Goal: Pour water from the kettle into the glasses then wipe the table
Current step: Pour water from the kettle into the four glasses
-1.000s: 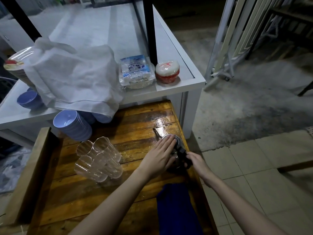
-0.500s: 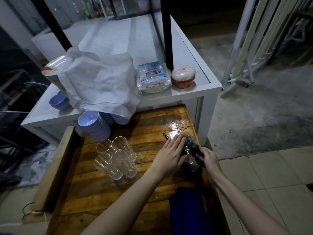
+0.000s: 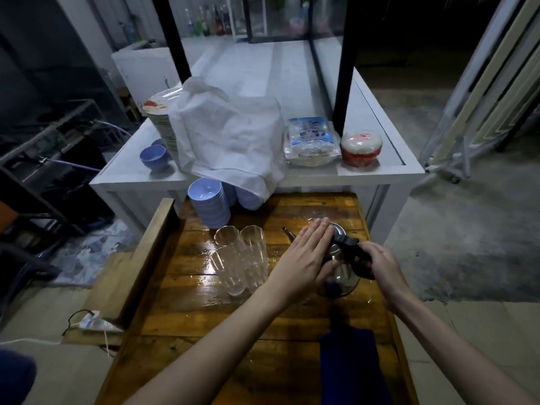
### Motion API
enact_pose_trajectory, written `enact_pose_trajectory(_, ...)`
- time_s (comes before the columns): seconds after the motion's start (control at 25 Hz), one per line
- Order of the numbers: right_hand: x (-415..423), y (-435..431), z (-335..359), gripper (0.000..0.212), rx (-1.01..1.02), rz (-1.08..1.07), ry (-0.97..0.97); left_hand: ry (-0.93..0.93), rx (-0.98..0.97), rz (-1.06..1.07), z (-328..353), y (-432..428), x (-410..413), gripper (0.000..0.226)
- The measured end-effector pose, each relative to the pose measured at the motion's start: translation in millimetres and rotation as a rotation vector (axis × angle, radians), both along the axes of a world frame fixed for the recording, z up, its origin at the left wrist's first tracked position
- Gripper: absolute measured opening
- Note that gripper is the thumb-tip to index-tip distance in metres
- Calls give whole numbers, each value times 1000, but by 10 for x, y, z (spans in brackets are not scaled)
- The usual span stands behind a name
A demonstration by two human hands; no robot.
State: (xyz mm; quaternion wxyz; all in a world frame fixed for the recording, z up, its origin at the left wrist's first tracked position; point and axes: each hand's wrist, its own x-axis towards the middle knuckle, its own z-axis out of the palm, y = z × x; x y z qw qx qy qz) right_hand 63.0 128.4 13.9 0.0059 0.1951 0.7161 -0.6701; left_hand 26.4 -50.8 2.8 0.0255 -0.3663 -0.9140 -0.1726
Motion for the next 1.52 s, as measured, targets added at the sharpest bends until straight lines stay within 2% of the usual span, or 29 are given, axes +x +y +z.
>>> enact_pose_trajectory(0.12, 6, -192, 114, 33, 73, 22, 1, 11, 49, 3, 26, -240, 45, 65)
enact_pose_trajectory(0.44, 68, -527, 212, 35, 235, 93, -2, -100, 187, 3, -69, -596, 214, 69)
enact_pose_trajectory(0.96, 15, -736, 222, 39, 493, 79, 31, -216, 238, -31, -53, -865, 251, 70)
enact_pose_trajectory(1.52, -7, -804, 351, 38, 575, 92, 52, -257, 284, -19, -56, -847, 232, 75)
